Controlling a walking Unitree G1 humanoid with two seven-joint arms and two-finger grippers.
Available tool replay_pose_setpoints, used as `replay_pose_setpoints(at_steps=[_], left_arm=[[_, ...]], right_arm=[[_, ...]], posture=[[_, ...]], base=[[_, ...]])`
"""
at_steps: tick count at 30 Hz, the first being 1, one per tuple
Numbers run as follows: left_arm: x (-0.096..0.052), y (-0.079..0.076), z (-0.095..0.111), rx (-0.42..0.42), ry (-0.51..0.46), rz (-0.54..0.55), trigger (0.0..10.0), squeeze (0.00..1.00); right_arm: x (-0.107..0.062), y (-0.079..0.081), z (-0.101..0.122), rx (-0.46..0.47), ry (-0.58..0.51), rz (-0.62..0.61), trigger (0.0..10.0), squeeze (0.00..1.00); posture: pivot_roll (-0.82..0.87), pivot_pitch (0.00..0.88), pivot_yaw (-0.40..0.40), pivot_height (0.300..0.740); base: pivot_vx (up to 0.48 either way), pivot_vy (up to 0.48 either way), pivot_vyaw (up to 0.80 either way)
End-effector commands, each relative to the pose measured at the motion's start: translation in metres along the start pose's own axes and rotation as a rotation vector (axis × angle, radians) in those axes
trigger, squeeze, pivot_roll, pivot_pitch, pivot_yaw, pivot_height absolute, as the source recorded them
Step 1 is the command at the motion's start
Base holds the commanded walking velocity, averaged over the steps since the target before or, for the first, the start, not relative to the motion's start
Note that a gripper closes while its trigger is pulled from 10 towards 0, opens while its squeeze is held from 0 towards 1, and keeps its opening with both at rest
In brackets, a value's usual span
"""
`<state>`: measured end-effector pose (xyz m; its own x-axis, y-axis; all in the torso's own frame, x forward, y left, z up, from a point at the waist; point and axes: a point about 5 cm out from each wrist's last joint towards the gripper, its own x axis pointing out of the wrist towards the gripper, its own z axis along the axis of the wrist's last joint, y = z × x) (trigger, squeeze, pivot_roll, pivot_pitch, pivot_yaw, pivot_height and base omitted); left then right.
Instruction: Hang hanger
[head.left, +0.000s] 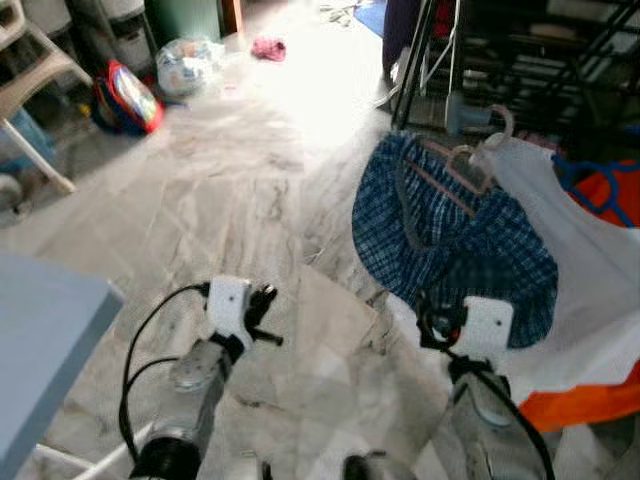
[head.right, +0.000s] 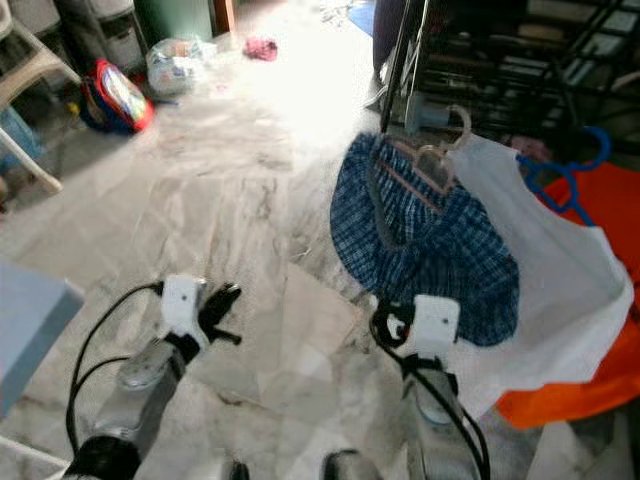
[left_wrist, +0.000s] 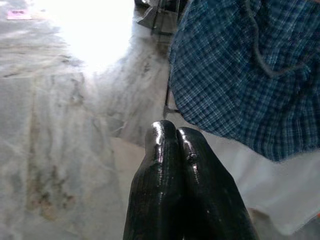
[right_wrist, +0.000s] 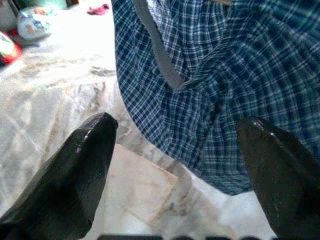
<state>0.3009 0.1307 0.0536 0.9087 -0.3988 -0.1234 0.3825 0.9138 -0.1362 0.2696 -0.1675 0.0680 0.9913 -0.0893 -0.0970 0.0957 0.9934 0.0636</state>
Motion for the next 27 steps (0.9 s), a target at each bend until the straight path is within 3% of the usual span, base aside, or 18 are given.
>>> replay_pose_setpoints(at_steps=[1, 10, 16, 24, 27], left_arm=[[0.0003, -0.0098, -0.0025, -0.014, 0.008, -0.047, 10.0, 0.00], [-0.0014, -0.0142, -0.0033, -0.052, 0.002, -0.090, 10.0, 0.00], [-0.0026, -0.0090, -0.0006, -0.003, -0.017, -0.058, 10.0, 0.00], [-0.0049, -0.0127, 0.0005, -0.066, -0.027, -0.106, 10.0, 0.00], [-0.0067, -0.0150, -0.0003, -0.081, -0.031, -0.127, 10.0, 0.00]], right_arm=[[-0.0022, -0.0081, 0.0002, -0.006, -0.001, -0.028, 10.0, 0.00], [-0.0014, -0.0124, 0.0027, -0.023, -0.001, -0.035, 10.0, 0.00], [-0.0007, -0.0138, 0.0043, -0.031, -0.006, -0.034, 10.0, 0.00], [-0.0006, -0.0139, 0.0077, -0.090, -0.025, -0.014, 10.0, 0.00], [-0.0011, -0.0139, 0.0066, -0.095, -0.021, -0.012, 10.0, 0.00]], posture=[[0.01, 0.203, 0.002, 0.740], [0.01, 0.209, -0.008, 0.740], [0.00, 0.211, -0.014, 0.740], [0.00, 0.214, -0.020, 0.740], [0.01, 0.215, -0.021, 0.740]], base=[[0.000, 0.000, 0.00], [0.000, 0.000, -0.56], [0.000, 0.000, -0.80], [0.000, 0.000, 0.00], [0.205, 0.000, -0.68]])
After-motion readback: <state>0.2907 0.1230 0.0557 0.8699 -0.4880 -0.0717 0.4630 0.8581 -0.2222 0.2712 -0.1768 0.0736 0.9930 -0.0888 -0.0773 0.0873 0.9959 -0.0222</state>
